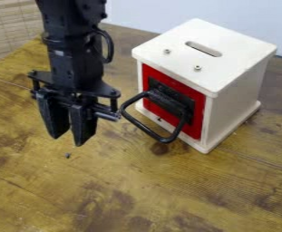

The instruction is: Close the drawer

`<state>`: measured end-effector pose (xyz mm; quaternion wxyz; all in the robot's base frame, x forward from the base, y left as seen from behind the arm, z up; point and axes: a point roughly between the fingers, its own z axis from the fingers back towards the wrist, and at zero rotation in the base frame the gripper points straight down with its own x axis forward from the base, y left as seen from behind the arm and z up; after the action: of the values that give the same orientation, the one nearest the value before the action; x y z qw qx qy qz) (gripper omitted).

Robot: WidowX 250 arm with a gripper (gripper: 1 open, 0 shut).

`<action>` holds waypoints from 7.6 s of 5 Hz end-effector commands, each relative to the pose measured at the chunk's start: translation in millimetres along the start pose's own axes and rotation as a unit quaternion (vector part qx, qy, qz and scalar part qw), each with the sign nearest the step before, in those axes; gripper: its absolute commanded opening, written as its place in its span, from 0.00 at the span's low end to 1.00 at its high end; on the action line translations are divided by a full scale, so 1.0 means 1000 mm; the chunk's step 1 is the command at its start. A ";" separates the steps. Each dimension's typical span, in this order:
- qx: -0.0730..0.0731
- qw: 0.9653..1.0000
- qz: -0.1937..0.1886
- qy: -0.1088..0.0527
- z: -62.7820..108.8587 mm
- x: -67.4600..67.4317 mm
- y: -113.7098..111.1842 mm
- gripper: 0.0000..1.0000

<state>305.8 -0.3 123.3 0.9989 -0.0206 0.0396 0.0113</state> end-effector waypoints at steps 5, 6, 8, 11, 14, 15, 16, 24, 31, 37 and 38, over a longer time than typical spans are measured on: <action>-0.006 0.999 0.018 -0.031 0.017 0.010 0.004 0.00; -0.007 0.999 0.018 -0.033 0.018 0.010 0.003 0.00; -0.012 0.999 0.020 -0.036 0.019 0.010 0.003 0.00; -0.017 0.999 0.025 -0.038 0.021 0.010 0.005 0.00; -0.012 0.999 0.023 -0.040 0.025 0.006 0.001 0.00; -0.009 0.999 0.019 -0.041 0.026 0.006 -0.001 0.00; -0.007 0.999 0.015 -0.042 0.028 0.005 -0.004 0.00; 0.002 0.999 -0.001 -0.051 0.038 -0.002 -0.003 1.00; 0.026 0.998 0.016 -0.050 0.033 -0.021 0.032 0.00; 0.017 0.996 0.014 -0.084 0.041 -0.004 0.054 1.00; 0.013 0.995 0.008 -0.095 0.049 0.002 0.049 1.00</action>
<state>305.8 48.8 151.9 0.9995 -0.0099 -0.0241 0.0191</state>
